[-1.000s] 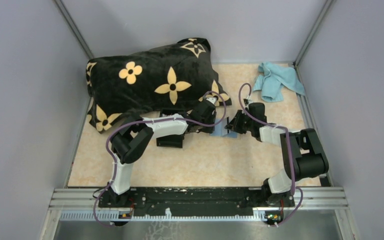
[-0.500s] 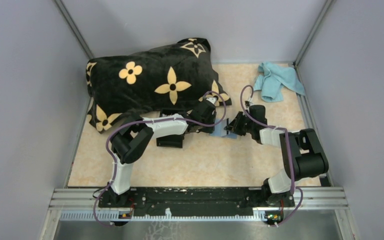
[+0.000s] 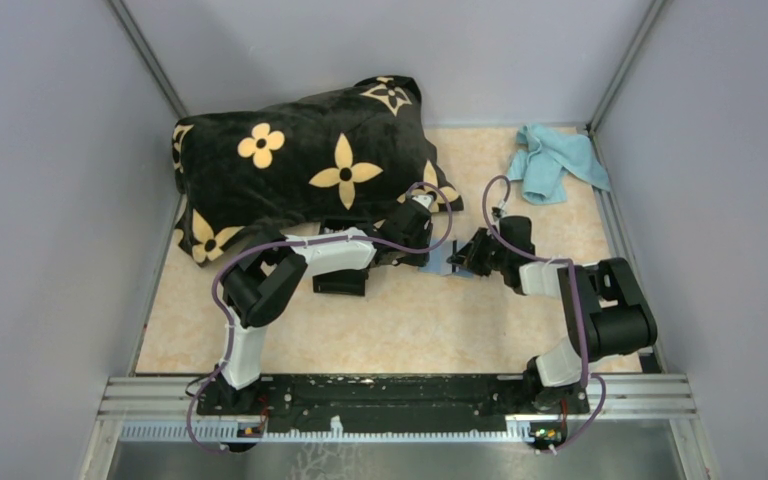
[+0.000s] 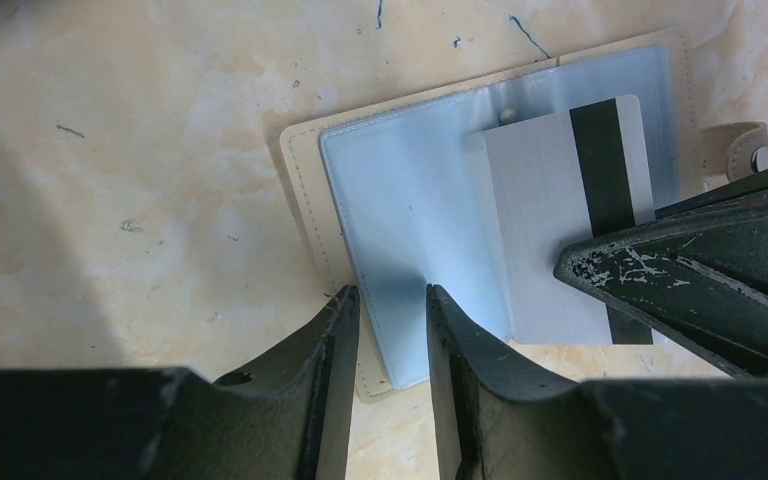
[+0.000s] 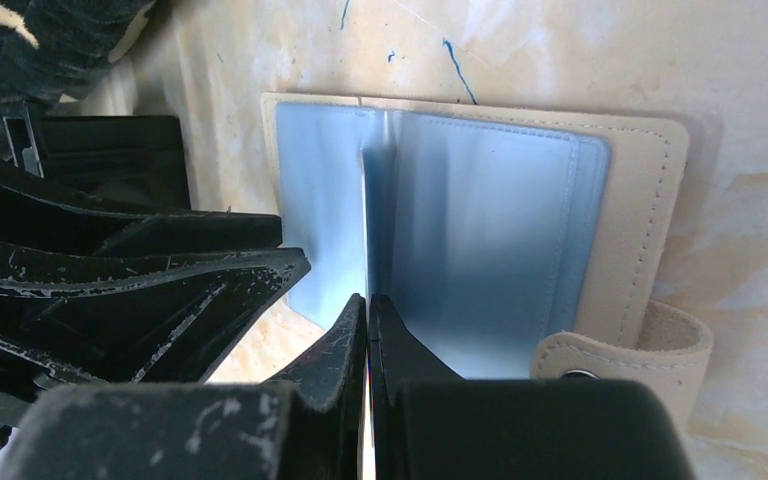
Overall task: Put the credit cards into the card holder
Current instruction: Insert the credit card into the card holder.
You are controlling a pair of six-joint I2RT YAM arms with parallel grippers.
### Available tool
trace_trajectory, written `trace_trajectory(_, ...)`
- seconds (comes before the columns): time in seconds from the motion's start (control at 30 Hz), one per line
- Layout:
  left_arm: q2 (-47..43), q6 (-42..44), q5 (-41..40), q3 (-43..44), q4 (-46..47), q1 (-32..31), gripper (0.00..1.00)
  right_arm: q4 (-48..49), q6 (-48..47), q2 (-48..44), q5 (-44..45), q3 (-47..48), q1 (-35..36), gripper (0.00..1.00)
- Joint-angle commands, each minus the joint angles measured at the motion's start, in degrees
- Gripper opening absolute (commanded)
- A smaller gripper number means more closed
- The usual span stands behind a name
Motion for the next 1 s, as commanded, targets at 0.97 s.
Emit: trace_trajectory(0.97, 3.9, 0.0, 0.5, -3.5, -3.7, 0.1, 0.38, 8.8, -0.4, 4.5, 2.7, -4.0, 0.3, 0.00)
